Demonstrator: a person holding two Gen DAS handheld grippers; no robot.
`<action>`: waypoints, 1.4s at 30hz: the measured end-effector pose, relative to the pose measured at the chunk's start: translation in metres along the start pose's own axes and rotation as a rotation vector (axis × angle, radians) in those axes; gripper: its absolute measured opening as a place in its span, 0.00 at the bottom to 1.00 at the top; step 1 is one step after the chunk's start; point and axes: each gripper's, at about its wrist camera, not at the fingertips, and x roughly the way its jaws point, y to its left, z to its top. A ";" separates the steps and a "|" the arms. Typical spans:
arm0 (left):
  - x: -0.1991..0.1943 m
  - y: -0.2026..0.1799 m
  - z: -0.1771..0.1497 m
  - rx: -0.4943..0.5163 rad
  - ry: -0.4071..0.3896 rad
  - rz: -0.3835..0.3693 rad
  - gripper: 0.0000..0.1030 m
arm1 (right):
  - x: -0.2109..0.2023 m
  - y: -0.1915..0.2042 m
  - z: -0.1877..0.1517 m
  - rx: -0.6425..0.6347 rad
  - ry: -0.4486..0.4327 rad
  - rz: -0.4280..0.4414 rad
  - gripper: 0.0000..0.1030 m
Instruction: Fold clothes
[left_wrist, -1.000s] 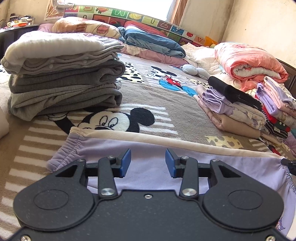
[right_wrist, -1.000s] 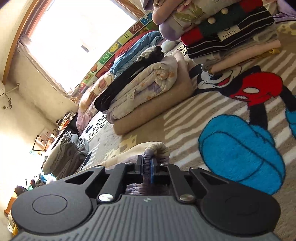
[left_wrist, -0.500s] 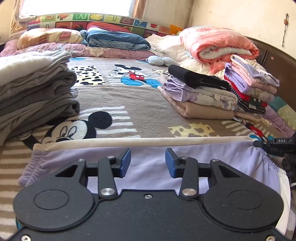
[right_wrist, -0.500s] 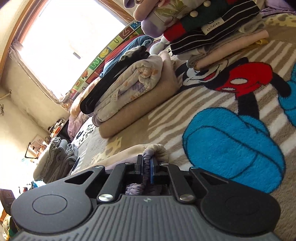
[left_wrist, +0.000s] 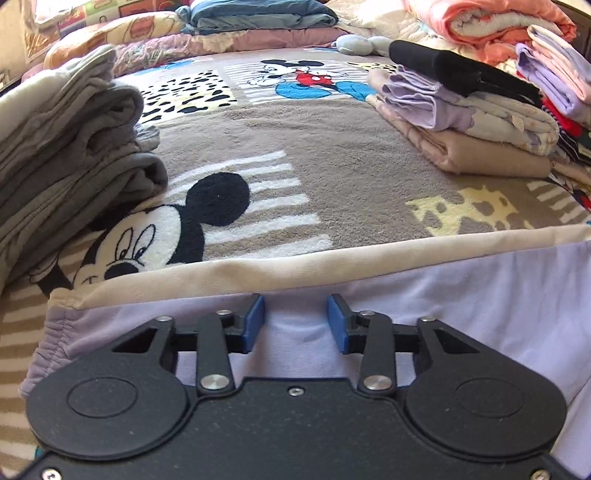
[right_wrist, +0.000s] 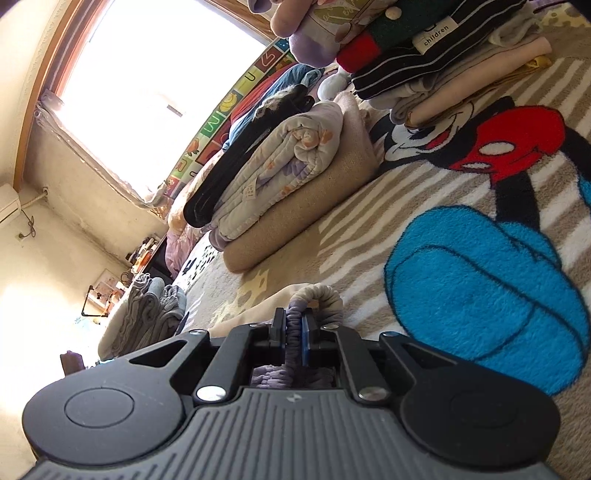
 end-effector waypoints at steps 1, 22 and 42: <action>-0.002 -0.002 0.002 0.010 -0.001 0.001 0.00 | 0.000 0.001 0.001 -0.006 0.003 0.013 0.10; -0.053 0.022 -0.002 -0.115 -0.164 0.121 0.10 | 0.006 -0.009 0.008 0.019 0.025 -0.005 0.12; -0.087 0.137 -0.098 -0.910 -0.223 -0.059 0.25 | 0.034 0.092 -0.032 -0.570 0.192 -0.039 0.29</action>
